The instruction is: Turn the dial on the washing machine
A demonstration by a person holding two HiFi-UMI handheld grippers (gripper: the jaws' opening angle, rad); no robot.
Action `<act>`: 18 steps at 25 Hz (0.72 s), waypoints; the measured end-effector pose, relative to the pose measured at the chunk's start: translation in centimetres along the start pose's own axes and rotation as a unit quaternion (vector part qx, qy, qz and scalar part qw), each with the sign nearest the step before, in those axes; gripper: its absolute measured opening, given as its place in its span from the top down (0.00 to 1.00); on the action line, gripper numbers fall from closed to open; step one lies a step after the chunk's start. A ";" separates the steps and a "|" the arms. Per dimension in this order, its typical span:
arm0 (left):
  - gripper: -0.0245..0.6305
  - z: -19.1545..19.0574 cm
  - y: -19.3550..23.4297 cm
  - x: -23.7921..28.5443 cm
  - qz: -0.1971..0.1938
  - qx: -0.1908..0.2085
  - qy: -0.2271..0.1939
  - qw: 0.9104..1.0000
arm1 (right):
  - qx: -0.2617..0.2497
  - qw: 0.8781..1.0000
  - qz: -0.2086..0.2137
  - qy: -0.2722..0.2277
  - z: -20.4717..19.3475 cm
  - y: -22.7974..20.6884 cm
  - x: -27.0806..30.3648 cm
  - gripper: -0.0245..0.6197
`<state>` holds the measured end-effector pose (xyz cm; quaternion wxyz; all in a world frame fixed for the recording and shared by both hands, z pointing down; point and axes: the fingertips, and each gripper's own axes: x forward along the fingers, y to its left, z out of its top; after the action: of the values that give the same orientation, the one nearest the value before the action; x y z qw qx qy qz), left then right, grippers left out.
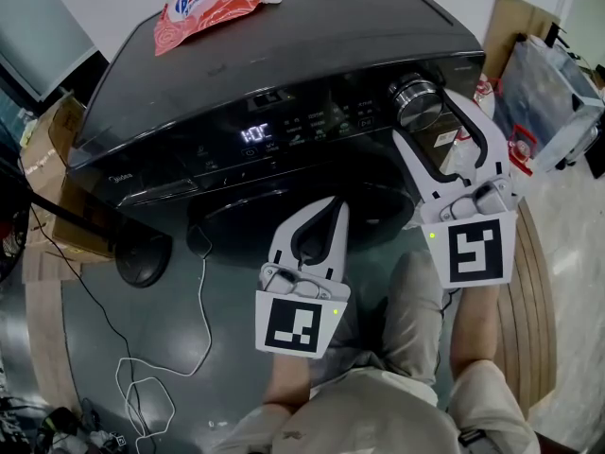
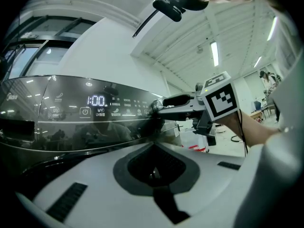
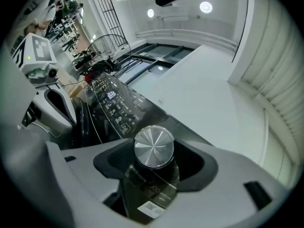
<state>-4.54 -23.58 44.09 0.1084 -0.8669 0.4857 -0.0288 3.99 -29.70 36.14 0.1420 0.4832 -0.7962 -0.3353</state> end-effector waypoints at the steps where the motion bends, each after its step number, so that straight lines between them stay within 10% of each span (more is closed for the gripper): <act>1: 0.94 0.0 0.0 0.0 -0.001 0.002 0.001 1.000 | 0.004 1.000 -0.001 -0.002 0.0 0.0 0.0 0.53; 18: 0.94 0.1 0.3 -0.4 0.005 0.013 0.006 1.000 | 0.158 0.986 -0.051 -0.017 0.2 -0.7 0.0 0.53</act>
<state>-4.98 -23.36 43.99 0.1172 -0.8629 0.4900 -0.0395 4.35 -29.86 35.49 0.0326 0.5337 -0.8158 -0.2204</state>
